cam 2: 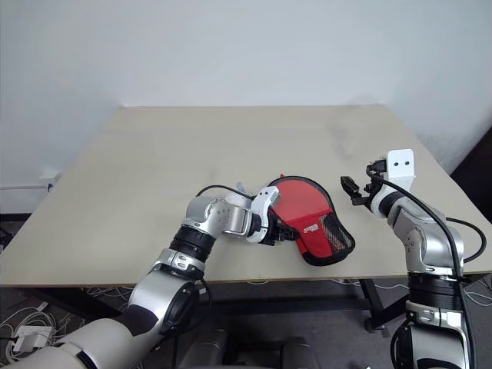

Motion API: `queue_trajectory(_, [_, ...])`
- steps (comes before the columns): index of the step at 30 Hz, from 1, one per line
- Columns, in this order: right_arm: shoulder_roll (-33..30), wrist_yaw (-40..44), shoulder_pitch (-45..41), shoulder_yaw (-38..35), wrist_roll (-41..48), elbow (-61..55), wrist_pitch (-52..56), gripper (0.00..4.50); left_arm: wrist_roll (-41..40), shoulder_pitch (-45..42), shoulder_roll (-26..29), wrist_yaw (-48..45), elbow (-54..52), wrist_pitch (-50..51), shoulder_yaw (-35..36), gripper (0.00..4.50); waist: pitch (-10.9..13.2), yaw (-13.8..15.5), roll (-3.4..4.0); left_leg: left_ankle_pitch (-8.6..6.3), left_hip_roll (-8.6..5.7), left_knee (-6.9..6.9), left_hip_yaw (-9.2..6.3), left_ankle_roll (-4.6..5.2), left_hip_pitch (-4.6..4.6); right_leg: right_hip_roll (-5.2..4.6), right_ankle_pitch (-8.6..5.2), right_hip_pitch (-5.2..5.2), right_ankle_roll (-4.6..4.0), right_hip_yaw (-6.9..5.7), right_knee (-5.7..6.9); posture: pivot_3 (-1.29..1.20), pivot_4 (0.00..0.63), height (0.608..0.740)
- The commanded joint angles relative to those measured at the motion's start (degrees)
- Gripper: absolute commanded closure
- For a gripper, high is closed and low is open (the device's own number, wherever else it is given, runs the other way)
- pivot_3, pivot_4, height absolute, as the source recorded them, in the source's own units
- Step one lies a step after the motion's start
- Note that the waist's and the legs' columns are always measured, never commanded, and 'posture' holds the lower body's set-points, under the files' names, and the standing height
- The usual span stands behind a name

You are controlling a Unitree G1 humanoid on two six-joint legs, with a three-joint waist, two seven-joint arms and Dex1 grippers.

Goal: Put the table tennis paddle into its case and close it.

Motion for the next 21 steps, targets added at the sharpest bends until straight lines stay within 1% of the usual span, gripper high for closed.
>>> queue_trajectory(1, [-0.38,-0.43,-0.68,-1.14,-0.36,-1.26,-1.35,0.05,-1.68,-1.83,-5.56,1.26,1.97,1.49,2.35,3.24,0.0,0.0,0.0,0.0,0.0,0.0,0.0,0.0,0.0,0.0,0.0,-0.01,0.0,0.0,0.0,0.0,0.0,0.715])
queue_trajectory(3, [-0.39,-0.5,-0.53,-1.16,-0.45,-1.3,-1.39,0.05,-2.56,-2.18,-5.76,1.23,2.62,1.78,3.57,3.95,0.0,0.0,0.0,0.0,0.0,-0.01,0.0,0.0,-0.01,0.0,0.0,-0.01,0.0,0.0,0.01,0.0,0.0,0.715])
queue_trajectory(5, [-0.33,-0.59,-0.43,-1.31,-0.39,-1.45,-1.3,0.05,-3.29,-2.53,-5.86,1.45,3.21,2.35,4.47,4.45,0.0,0.02,0.0,0.0,0.0,-0.01,0.0,0.0,-0.02,0.0,0.0,0.0,0.0,0.0,0.01,0.0,0.0,0.715])
queue_trajectory(14, [0.12,-0.88,0.17,-1.3,-0.18,-2.48,-1.19,0.05,-7.51,-3.32,-6.35,4.33,4.84,2.8,11.21,4.45,0.0,-0.03,0.0,0.0,0.0,-0.03,0.0,0.0,-0.01,0.0,0.01,-0.01,0.0,0.01,0.02,0.0,0.0,0.715])
queue_trajectory(16, [0.14,-0.98,0.23,-1.18,-0.3,-2.47,-1.41,0.05,-8.4,-3.23,-6.02,3.12,3.71,3.57,10.41,4.45,0.0,-0.01,0.0,0.0,0.0,-0.03,0.0,0.0,-0.01,0.0,0.01,0.0,0.01,0.01,0.02,0.0,0.0,0.715])
queue_trajectory(18, [0.19,-1.06,0.18,-1.02,-0.47,-2.4,-1.66,0.05,-8.28,-2.45,-5.75,2.16,1.02,4.54,7.87,4.45,0.0,-0.02,0.0,0.0,0.0,-0.03,0.01,0.0,-0.02,0.0,0.01,0.0,0.0,0.01,0.02,0.0,0.0,0.715])
queue_trajectory(20, [0.11,-0.95,0.19,-0.63,-0.75,-2.48,-1.96,0.05,-8.59,-2.32,-6.23,3.59,0.63,6.07,8.65,4.45,0.0,-0.02,0.0,0.0,0.0,-0.03,0.02,-0.01,-0.02,0.0,0.01,0.0,0.01,0.01,0.02,0.0,0.0,0.715])
queue_trajectory(21, [0.12,-0.95,0.17,-0.47,-0.85,-2.53,-2.06,0.05,-8.66,-1.97,-6.4,3.78,0.13,6.05,8.43,4.09,0.0,-0.02,0.0,0.0,0.0,-0.03,0.01,-0.01,-0.02,0.0,0.01,0.0,0.0,0.01,0.03,0.0,0.0,0.715])
